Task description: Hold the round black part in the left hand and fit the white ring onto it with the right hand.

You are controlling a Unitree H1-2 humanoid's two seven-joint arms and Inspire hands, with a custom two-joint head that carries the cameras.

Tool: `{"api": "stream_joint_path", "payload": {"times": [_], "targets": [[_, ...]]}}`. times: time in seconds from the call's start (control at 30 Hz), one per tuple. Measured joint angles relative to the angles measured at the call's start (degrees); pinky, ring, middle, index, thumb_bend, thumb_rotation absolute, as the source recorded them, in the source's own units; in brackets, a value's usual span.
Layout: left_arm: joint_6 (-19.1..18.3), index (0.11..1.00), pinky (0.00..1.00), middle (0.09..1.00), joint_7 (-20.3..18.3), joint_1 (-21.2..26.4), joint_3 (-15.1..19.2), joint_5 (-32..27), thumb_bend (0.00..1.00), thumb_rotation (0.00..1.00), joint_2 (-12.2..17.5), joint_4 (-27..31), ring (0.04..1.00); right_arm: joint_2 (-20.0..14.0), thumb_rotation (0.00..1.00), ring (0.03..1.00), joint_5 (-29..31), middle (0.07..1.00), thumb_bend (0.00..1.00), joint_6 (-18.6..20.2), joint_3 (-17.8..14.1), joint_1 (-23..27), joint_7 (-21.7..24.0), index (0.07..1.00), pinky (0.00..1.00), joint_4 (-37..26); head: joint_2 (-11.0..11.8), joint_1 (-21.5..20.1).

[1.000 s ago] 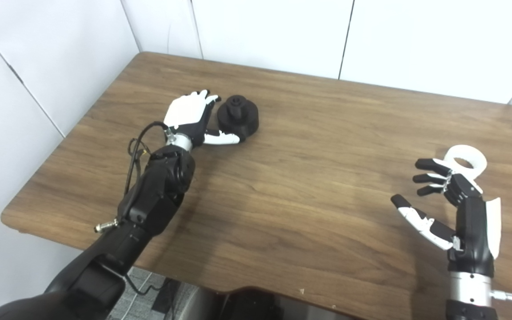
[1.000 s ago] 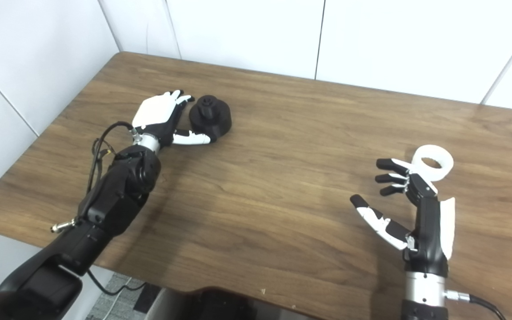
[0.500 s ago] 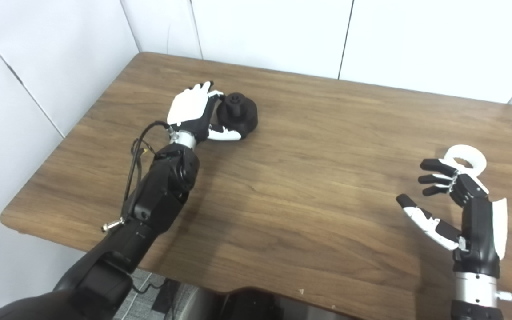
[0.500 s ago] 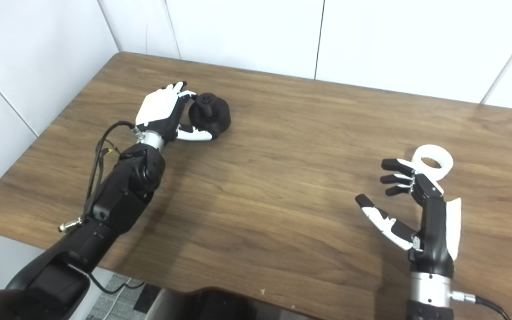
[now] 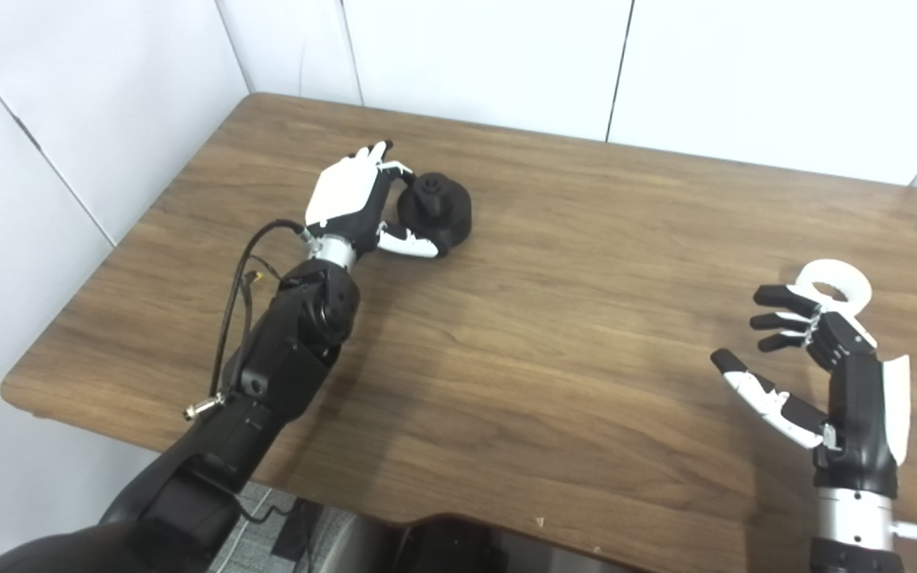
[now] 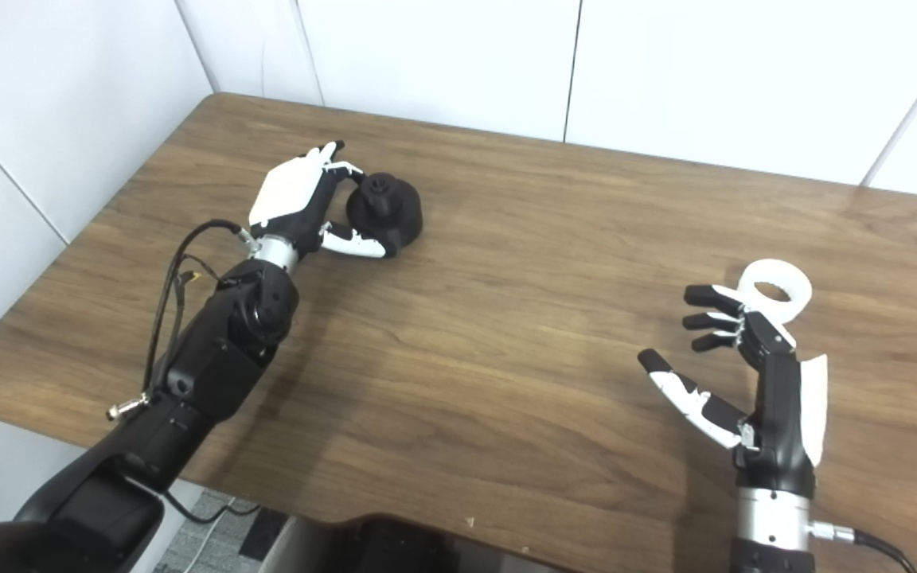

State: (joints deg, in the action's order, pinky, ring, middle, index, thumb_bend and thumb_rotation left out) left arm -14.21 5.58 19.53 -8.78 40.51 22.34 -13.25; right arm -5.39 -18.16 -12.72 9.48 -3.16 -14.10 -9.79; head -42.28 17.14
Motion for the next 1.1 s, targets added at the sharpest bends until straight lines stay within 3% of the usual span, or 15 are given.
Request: {"api": "stream_joint_path", "payload": {"times": [0.3, 0.53, 1.1], "targets": [[2.2, 0.643, 1.00, 1.000, 0.9, -1.5, -0.8, -0.4, 0.96, 0.27, -1.0, 2.1, 1.000, 0.0, 0.12, 0.589, 0.0, 0.673, 0.65, 0.1, -0.1, 0.0, 0.0, 0.657, 0.46, 0.0, -0.2, -0.7], [4.2, 0.638, 1.00, 1.000, 2.0, -4.2, -2.4, -0.4, 0.96, 0.29, -4.2, 5.2, 1.000, 0.0, 0.14, 0.590, -0.3, 0.674, 0.66, 0.2, -0.1, 0.0, 0.0, 0.658, 0.46, 0.0, -0.3, -1.0], [6.0, 0.633, 1.00, 1.000, -1.2, -8.7, -5.7, -0.5, 0.94, 0.26, -5.5, 12.4, 1.000, 0.1, 0.15, 0.594, -1.3, 0.678, 0.66, 1.7, 0.0, -0.1, 0.0, 0.660, 0.47, -0.3, -1.3, -3.3]]}}
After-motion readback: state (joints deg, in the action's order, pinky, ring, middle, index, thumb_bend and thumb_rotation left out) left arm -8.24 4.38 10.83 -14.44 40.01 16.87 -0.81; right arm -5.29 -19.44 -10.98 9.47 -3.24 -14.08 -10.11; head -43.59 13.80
